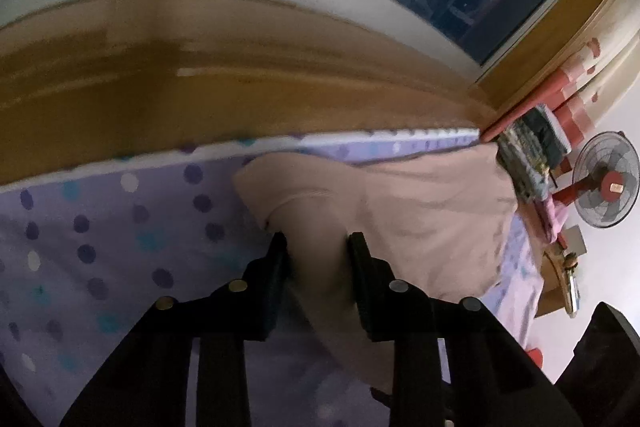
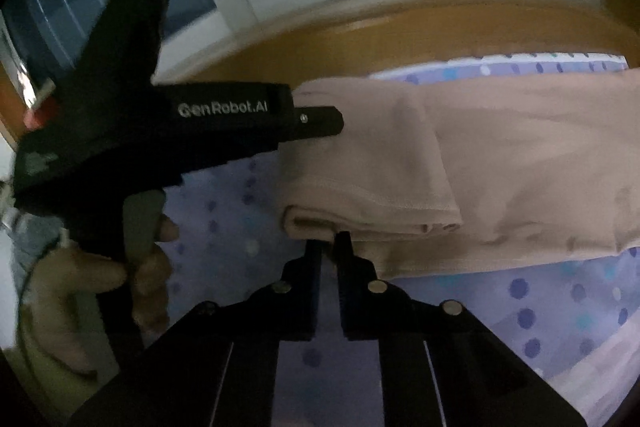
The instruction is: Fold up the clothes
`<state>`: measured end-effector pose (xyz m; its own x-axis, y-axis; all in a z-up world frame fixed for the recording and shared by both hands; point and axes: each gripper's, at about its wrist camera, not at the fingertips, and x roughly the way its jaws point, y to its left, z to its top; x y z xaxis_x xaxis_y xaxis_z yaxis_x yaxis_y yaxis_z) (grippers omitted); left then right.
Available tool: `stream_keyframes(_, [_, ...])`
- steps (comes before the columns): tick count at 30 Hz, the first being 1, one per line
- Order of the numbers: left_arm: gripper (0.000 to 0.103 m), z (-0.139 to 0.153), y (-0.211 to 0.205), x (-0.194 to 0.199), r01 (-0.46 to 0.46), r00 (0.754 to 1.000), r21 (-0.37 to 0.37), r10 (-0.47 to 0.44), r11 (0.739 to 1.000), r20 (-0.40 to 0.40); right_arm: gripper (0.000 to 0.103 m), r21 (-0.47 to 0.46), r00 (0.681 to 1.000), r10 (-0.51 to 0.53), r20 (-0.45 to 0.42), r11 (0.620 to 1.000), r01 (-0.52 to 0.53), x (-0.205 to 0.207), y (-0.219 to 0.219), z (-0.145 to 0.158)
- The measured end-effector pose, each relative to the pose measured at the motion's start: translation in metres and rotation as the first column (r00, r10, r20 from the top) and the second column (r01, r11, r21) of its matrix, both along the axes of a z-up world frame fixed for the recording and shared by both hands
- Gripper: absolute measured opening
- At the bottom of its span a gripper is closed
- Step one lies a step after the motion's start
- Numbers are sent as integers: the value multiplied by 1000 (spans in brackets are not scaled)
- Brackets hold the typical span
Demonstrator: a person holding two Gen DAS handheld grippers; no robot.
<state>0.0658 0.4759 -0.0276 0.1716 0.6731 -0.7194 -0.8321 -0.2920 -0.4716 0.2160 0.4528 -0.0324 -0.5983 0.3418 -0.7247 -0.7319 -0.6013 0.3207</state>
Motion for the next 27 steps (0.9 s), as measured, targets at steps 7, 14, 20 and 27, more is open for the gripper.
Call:
stream_keyframes(7, [30, 33, 21, 34, 7, 998, 12, -7, 1000, -63, 7, -13, 993, -25, -115, 1000, 24, 48, 18, 17])
stream_keyframes(14, [30, 48, 55, 89, 42, 991, 8, -41, 999, -128, 7, -86, 978, -94, -187, 993, 79, 98, 54, 14])
stream_keyframes(20, [30, 38, 102, 123, 68, 991, -16, -70, 998, -118, 7, -130, 972, -122, -199, 987, 97, 141, 72, 8])
stream_keyframes(27, [30, 14, 150, 159, 128, 983, -107, -141, 986, -121, 7, -179, 976, -96, -194, 982, 61, 176, 84, -1])
